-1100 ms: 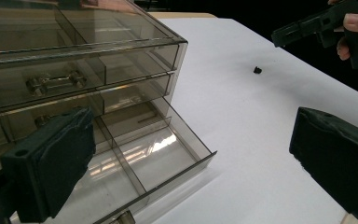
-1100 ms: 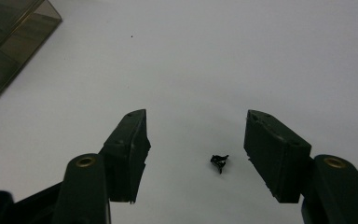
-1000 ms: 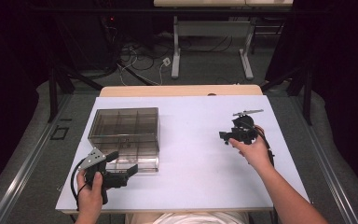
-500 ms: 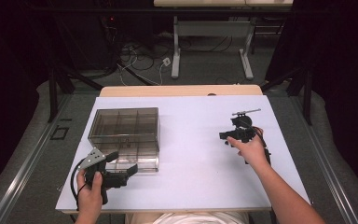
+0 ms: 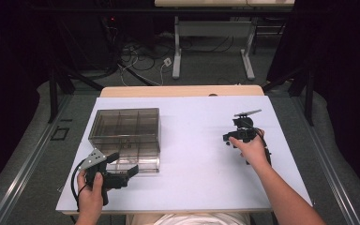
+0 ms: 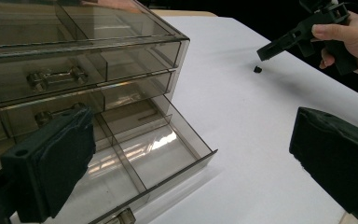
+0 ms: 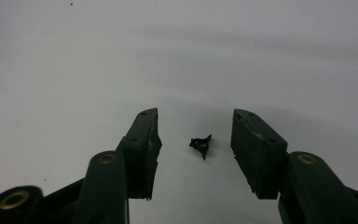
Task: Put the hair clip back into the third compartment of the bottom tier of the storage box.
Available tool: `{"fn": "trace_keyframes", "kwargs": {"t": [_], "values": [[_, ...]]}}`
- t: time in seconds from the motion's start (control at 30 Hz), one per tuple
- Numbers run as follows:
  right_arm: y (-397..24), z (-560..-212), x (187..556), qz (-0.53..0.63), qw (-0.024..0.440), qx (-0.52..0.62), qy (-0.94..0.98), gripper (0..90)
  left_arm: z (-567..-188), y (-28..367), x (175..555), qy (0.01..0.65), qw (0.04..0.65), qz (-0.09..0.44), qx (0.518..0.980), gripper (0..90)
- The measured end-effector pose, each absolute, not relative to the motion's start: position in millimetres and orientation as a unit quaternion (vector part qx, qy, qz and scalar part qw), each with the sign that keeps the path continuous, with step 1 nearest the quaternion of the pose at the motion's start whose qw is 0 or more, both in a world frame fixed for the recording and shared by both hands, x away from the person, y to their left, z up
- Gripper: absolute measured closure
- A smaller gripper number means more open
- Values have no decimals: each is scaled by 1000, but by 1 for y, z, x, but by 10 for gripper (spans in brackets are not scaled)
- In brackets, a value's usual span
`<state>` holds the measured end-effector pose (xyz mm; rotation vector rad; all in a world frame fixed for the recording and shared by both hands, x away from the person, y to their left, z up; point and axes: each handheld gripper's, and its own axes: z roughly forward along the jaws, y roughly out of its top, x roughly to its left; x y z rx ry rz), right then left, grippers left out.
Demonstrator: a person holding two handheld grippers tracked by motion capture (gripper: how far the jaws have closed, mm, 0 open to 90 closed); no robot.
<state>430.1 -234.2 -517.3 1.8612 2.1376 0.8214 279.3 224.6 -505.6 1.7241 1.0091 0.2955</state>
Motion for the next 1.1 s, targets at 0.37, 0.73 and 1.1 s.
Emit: {"fn": "trace_keyframes", "kwargs": {"t": [0.37,0.73,1.1], "values": [[-231,-525,434,263,83,634,723,573,-506,224,279,424,532,123,722,6],[-228,-530,436,254,80,635,726,612,-506,225,279,424,532,123,723,6],[-222,-535,438,249,77,632,730,636,-506,225,279,425,533,123,721,6]]}}
